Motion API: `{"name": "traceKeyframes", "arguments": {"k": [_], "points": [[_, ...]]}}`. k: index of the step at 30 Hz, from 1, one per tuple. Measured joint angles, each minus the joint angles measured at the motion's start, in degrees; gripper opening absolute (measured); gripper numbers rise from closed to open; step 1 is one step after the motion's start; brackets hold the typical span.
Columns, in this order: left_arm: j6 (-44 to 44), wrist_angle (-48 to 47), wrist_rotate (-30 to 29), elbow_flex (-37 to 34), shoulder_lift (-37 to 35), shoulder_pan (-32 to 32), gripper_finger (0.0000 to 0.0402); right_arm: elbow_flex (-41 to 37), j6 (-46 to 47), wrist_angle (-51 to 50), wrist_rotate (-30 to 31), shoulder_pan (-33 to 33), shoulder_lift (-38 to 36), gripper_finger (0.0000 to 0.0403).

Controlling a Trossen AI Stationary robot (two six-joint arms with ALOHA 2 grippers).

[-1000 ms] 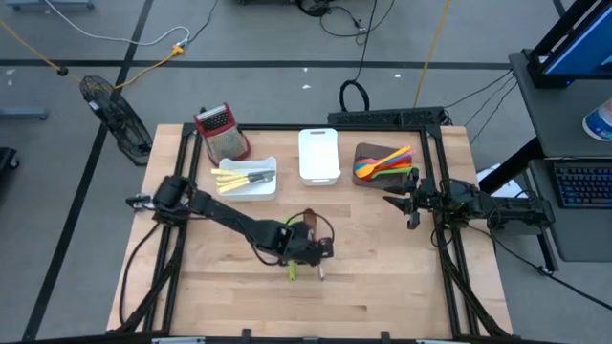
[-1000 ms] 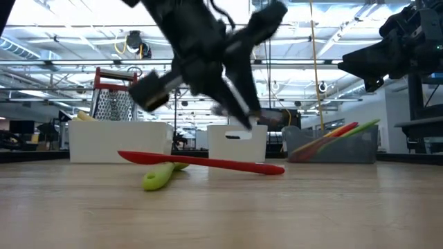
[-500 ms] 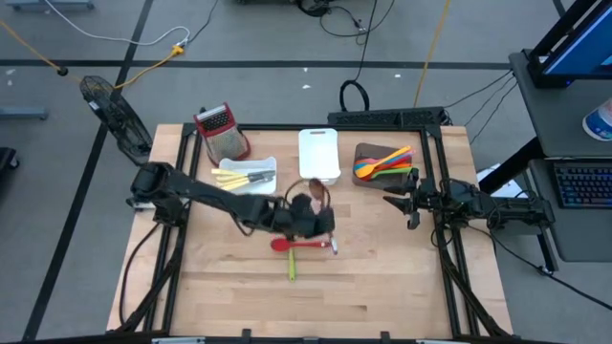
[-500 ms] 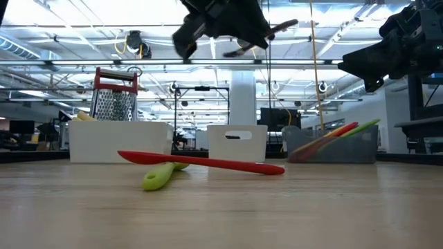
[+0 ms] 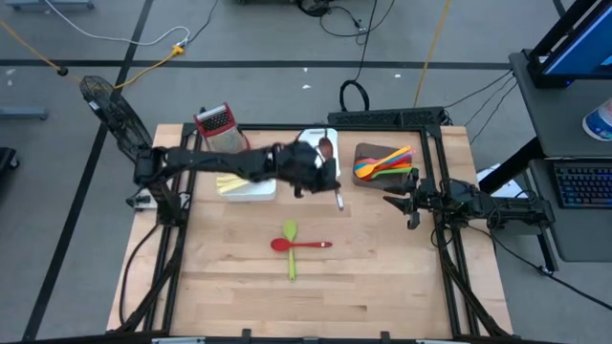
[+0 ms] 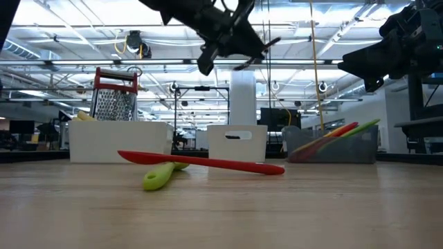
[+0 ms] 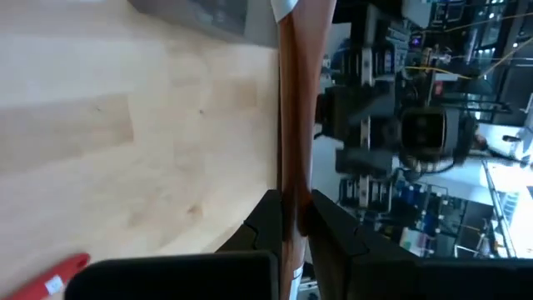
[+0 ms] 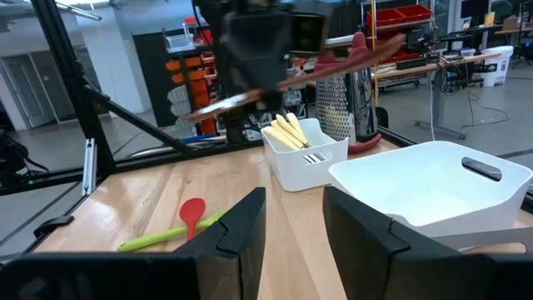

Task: Pick & Place Kitchen Items
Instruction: Put the brown serving spoon into the right white bin

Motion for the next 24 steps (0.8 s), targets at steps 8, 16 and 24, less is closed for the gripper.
{"name": "traceKeyframes", "arguments": {"k": [8,16,24], "points": [[1.19,-3.53,10.69,0.00,-0.02,9.44,0.0025,0.00,0.01,0.00,-0.01,0.00,0.00,0.0114],[0.90,-11.19,17.01,0.00,-0.02,14.85,0.0026,0.00,0.01,0.00,-0.01,0.00,0.00,0.0114],[-1.67,-11.32,19.75,0.00,-0.02,17.23,0.0026,0.00,0.01,-0.02,-0.01,0.02,0.00,0.0114]]}}
